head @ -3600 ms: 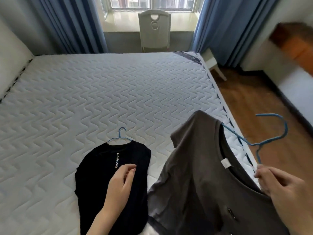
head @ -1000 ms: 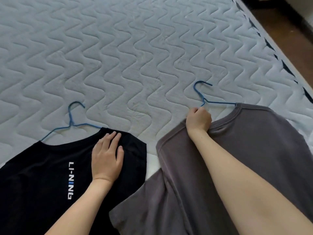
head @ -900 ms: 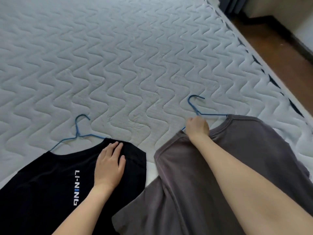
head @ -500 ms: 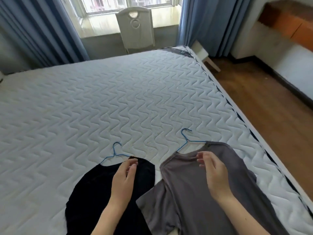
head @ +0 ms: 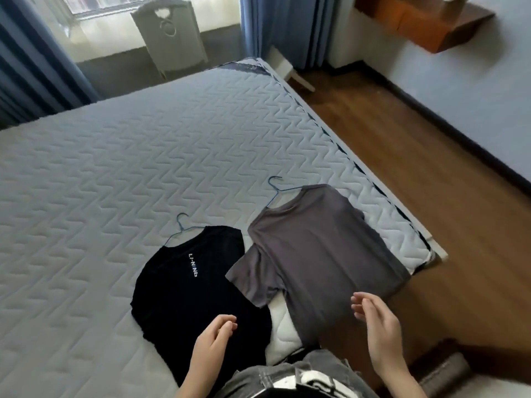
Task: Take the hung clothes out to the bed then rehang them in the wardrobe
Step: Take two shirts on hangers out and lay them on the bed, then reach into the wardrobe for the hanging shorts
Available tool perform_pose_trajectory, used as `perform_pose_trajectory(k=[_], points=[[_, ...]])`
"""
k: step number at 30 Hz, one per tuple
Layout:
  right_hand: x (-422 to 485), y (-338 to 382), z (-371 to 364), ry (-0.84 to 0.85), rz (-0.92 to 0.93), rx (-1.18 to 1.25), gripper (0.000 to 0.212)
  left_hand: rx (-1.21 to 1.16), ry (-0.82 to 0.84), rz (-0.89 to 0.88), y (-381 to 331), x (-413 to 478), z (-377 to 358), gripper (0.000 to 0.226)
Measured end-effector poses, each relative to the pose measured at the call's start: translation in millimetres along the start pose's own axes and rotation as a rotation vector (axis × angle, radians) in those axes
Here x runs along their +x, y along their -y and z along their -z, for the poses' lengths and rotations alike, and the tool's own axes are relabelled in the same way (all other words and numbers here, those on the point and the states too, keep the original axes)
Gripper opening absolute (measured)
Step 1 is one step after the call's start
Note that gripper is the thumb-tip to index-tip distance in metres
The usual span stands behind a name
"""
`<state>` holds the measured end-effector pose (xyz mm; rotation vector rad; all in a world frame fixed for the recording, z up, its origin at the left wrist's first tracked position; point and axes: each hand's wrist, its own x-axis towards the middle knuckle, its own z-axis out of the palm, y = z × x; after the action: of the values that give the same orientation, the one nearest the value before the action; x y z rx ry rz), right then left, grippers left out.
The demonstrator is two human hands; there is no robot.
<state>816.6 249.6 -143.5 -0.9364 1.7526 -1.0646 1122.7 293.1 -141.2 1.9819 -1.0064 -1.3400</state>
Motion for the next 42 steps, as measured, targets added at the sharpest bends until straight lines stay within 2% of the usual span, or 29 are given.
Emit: perform_pose_trajectory(k=[4, 12, 16, 19, 22, 25, 29, 35, 39, 42], points=[[-29.5, -23.7, 15.7, -0.208, -0.094, 0.098, 0.027, 0.128, 0.156, -0.05, -6.0, 29.5, 5.9, 0.03], [-62.1, -1.1, 91.7, -0.576, -0.039, 0.207, 0.027, 0.151, 0.458, -0.408, -117.8, 70.8, -69.5, 0.016], [-78.6, -13.7, 137.0, -0.722, -0.052, 0.264, 0.025, 0.209, 0.562, -0.498, -150.7, 67.1, -131.6, 0.031], [-88.0, -39.2, 166.7, -0.816, -0.102, 0.338, 0.024, 0.269, 0.626, -0.517, -153.7, 53.0, -184.3, 0.015], [-96.5, -58.9, 205.0, -0.913, -0.158, 0.394, 0.024, 0.364, 0.708, -0.477, -146.8, 38.4, -238.3, 0.032], [-110.3, -69.0, 252.5, -1.024, -0.195, 0.393, 0.025, 0.453, 0.797, -0.442, -150.4, 16.0, -293.4, 0.034], [-127.4, -71.8, 300.2, -1.187, -0.19, 0.395, 0.024, 0.504, 0.965, -0.502, -178.8, -26.6, -378.5, 0.027], [-140.2, -75.6, 329.0, -1.325, -0.211, 0.439, 0.021, 0.594, 1.262, -0.732, -234.1, -89.4, -490.1, 0.02], [-148.2, -89.0, 346.7, -1.475, -0.29, 0.51, 0.02, 0.744, 1.464, -0.879, -257.5, -119.8, -557.4, 0.02], [-145.8, -92.8, 357.2, -1.635, -0.337, 0.572, 0.029, 0.889, 1.606, -0.934, -267.4, -135.1, -611.0, 0.029]])
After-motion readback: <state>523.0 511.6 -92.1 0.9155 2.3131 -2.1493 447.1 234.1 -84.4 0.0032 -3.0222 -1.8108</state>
